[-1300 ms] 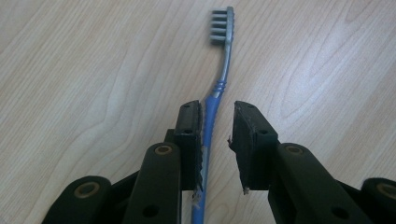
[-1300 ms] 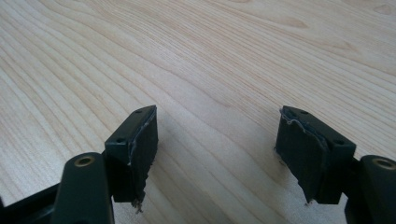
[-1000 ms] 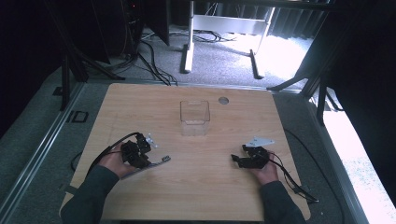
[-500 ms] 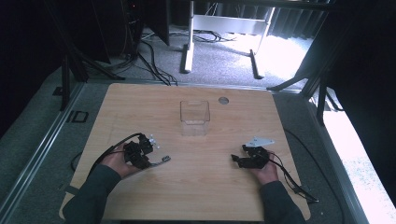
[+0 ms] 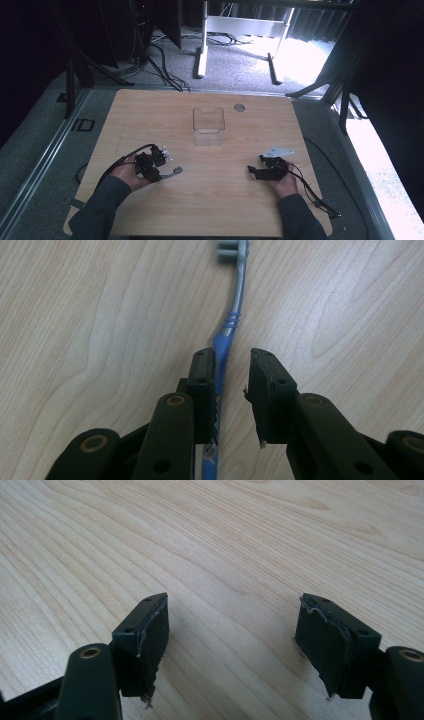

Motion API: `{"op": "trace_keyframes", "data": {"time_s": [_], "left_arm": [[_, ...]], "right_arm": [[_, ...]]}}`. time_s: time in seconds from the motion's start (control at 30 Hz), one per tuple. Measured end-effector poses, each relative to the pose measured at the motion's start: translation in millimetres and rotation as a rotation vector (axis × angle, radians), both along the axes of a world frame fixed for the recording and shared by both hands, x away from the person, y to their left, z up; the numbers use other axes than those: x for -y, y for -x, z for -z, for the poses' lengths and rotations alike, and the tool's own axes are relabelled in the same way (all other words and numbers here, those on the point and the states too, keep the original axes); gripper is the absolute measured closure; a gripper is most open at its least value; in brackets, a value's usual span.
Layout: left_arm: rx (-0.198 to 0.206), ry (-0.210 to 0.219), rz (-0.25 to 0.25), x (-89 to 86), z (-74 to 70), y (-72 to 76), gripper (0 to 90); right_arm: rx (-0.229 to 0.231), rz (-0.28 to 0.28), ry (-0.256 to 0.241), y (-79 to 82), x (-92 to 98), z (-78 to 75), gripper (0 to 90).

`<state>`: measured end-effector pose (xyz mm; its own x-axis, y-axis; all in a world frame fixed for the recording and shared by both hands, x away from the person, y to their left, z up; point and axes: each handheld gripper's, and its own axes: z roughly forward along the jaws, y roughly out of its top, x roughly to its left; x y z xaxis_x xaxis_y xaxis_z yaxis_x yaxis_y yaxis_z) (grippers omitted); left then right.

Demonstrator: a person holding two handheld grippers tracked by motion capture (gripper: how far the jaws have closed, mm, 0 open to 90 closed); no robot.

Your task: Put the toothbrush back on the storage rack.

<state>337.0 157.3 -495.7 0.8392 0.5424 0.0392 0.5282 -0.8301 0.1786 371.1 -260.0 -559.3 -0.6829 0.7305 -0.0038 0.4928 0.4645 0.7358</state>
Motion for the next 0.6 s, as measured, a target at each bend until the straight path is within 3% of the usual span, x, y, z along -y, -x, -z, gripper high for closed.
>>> {"op": "trace_keyframes", "data": {"time_s": [0.6], "left_arm": [[-0.039, -0.051, 0.009, 3.8, 10.2, -3.9, 75.5]], "right_arm": [[0.0, 0.0, 0.0, 0.0, 0.0, 0.0, 29.0]]}}
